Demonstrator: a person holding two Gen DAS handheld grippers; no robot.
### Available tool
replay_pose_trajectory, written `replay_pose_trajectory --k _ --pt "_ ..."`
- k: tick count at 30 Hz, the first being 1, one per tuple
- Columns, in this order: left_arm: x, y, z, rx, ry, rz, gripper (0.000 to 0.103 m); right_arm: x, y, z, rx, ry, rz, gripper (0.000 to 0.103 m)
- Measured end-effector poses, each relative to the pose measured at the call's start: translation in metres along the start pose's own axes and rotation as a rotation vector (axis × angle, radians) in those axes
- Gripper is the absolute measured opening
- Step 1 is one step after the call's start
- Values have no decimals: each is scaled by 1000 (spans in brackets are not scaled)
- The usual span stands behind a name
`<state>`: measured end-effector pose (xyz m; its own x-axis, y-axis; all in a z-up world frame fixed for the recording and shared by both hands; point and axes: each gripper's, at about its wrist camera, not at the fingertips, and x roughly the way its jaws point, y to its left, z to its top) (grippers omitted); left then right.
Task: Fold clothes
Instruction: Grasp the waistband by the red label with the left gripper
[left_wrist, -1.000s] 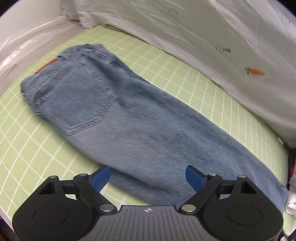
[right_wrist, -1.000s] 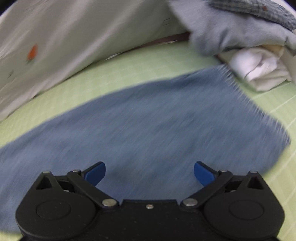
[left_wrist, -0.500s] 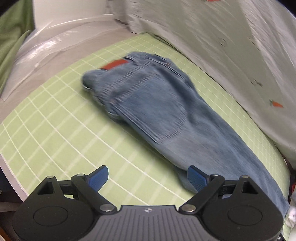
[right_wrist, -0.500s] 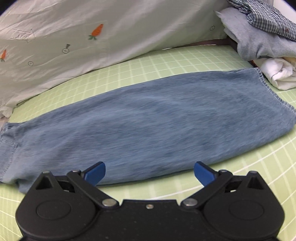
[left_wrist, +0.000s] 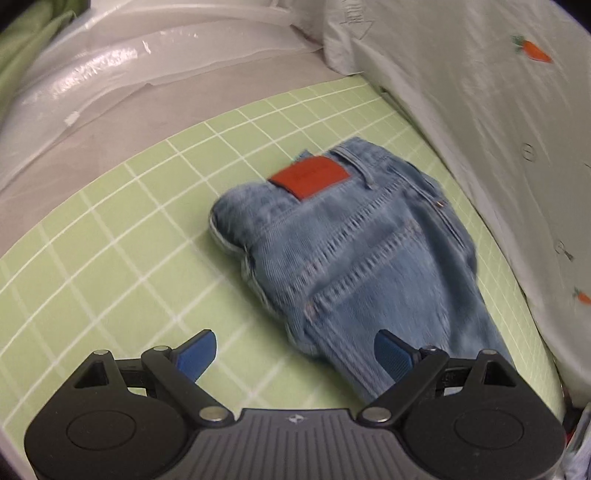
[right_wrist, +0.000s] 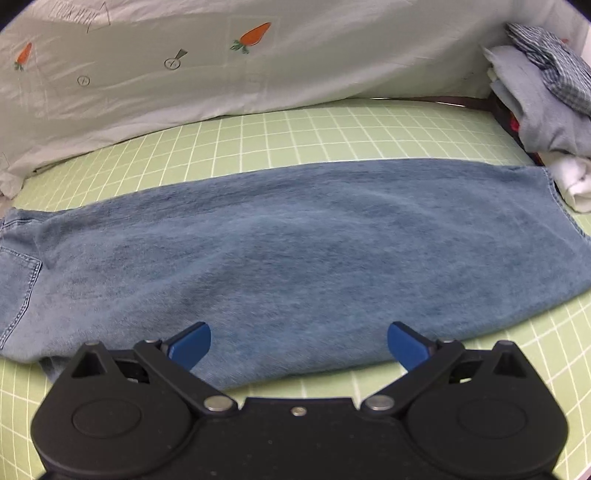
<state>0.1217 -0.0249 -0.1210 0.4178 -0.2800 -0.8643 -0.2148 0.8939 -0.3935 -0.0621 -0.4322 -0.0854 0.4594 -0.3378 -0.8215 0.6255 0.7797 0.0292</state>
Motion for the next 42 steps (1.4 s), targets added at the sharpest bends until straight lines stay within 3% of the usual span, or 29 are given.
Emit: replay_pose_trajectory --k 7,10,12,14,15,17,19,23,31,37,42 --pt "29 11 31 -7 -4 26 92 6 16 20 55 16 -62 103" --pt "33 15 40 -11 -28 -1 93 3 24 21 25 7 -103 103" --pt "34 14 46 -7 -39 -10 89 1 27 20 3 14 -115 103" --pt "37 12 51 3 -33 -26 68 2 29 18 -4 21 -121 103" --pt "36 10 53 9 -36 -32 63 3 29 18 -2 23 -122 103" --pt "30 5 54 23 -65 -44 40 3 29 16 5 21 -122 103" --pt "22 -2 55 44 -97 -59 24 3 29 15 -2 17 -128 103" --pt "-9 -28 47 140 -191 -105 22 3 31 7 -70 12 -167 103" --pt "-60 -98 12 259 -290 -210 21 -14 -18 -14 34 -50 -110 103" --pt "-78 -171 -46 410 -300 -258 20 -31 -87 -26 146 -87 -105 103" --pt "-74 -225 -110 494 -230 -306 19 -29 -144 -29 179 -84 -108 103"
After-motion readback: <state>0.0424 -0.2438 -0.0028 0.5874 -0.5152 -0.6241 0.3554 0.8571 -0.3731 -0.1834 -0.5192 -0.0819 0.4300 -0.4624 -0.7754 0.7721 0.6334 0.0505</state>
